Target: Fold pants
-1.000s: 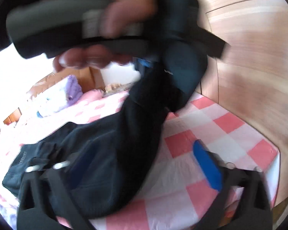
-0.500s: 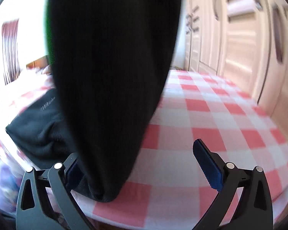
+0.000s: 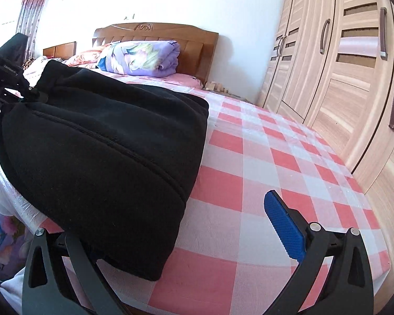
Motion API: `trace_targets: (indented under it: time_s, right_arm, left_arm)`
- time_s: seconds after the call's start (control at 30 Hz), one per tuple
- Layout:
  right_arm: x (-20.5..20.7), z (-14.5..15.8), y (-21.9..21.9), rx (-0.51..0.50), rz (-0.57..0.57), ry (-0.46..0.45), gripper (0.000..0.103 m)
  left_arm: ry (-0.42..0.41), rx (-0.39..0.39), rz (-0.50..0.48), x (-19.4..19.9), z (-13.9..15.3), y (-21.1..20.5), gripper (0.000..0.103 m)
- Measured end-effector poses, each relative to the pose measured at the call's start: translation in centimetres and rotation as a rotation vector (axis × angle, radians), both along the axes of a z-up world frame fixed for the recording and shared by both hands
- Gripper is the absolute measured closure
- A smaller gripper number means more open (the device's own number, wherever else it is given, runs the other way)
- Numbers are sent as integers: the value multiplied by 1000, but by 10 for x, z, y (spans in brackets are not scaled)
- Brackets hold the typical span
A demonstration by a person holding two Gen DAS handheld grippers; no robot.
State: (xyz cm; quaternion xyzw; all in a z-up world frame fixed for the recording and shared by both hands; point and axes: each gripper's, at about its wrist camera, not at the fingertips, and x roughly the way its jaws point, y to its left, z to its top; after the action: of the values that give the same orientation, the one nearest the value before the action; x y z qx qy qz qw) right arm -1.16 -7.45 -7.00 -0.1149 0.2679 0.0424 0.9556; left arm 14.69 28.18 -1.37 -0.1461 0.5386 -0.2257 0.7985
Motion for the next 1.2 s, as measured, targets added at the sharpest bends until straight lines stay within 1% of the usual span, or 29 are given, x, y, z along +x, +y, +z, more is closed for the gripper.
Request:
trace_targets:
  time_s: [0.03, 0.07, 0.1, 0.13, 0.27, 0.4, 0.47, 0.57, 0.6, 0.63, 0.67, 0.7, 0.73, 0.77, 0.8, 0.83, 0.87, 0.9, 0.93, 0.97, 1.0, 1.03, 1.07, 1.13, 1.2]
  right_arm:
    - [-1, 0, 1, 1, -3, 1, 5]
    - [-2, 1, 1, 0, -6, 0, 5]
    - [-4, 2, 1, -1, -10, -1, 5]
    - [-3, 2, 1, 0, -12, -1, 5]
    - [3, 1, 1, 7, -20, 13, 5]
    - [2, 3, 3, 10, -2, 5, 5]
    - [-1, 5, 4, 15, 27, 0, 5]
    - [-5, 5, 1, 46, 76, 21, 5]
    - [-7, 5, 0, 60, 90, 30, 5]
    - [-10, 6, -3, 76, 109, 37, 5]
    - [-14, 8, -5, 91, 132, 36, 5]
    - [-20, 10, -7, 105, 154, 30, 5]
    - [-26, 14, -10, 124, 182, 15, 5]
    - [-33, 18, -14, 144, 200, -3, 5]
    - [-38, 21, -16, 168, 217, -19, 5]
    - [-44, 27, -20, 209, 236, -45, 4]
    - [-46, 32, -23, 245, 244, -66, 4]
    - [-46, 37, -24, 271, 240, -80, 4]
    - [-41, 41, -23, 280, 225, -81, 4]
    - [-34, 44, -21, 279, 213, -71, 4]
    - [-27, 46, -18, 276, 203, -66, 4]
    - [-19, 48, -13, 267, 184, -64, 4]
    - [-11, 49, -8, 256, 165, -55, 4]
    - [2, 46, 2, 231, 137, -20, 4]
    - [10, 40, 8, 203, 118, 12, 4]
  left_arm:
    - [-25, -130, 39, -4, -9, 14, 78]
    - [-33, -215, 62, -7, -10, 24, 78]
    - [-53, -263, 79, -11, -9, 29, 78]
    - [-79, -275, 88, -15, -8, 30, 78]
    - [-110, -232, 104, -19, -3, 25, 80]
    - [-153, -143, 84, -22, 18, 9, 83]
    - [-174, -98, 79, -27, 33, 3, 83]
    - [-183, -54, 80, -29, 31, 7, 84]
    - [-174, -41, 81, -28, 29, 8, 84]
    - [-148, -42, 93, -25, 21, 13, 84]
    - [-121, -55, 106, -22, 10, 18, 81]
    - [-100, -56, 114, -20, -1, 23, 69]
    - [-91, -68, 125, -20, -7, 28, 65]
    - [-92, -95, 133, -23, -9, 32, 58]
    - [-98, -110, 144, -27, -7, 35, 45]
    - [-115, -83, 177, -33, -3, 39, 37]
    - [-138, -11, 244, -41, 4, 43, 24]
    - [-162, 50, 306, -48, 10, 48, 19]
    - [-189, 99, 374, -58, 18, 53, 19]
    - [-215, 110, 410, -69, 26, 55, 19]
    - [-244, 93, 407, -78, 34, 53, 19]
    - [-274, 68, 368, -87, 43, 45, 19]
    - [-295, 60, 323, -93, 49, 34, 19]
    - [-347, 72, 223, -102, 61, 4, 19]
    - [-378, 90, 130, -101, 66, -28, 16]
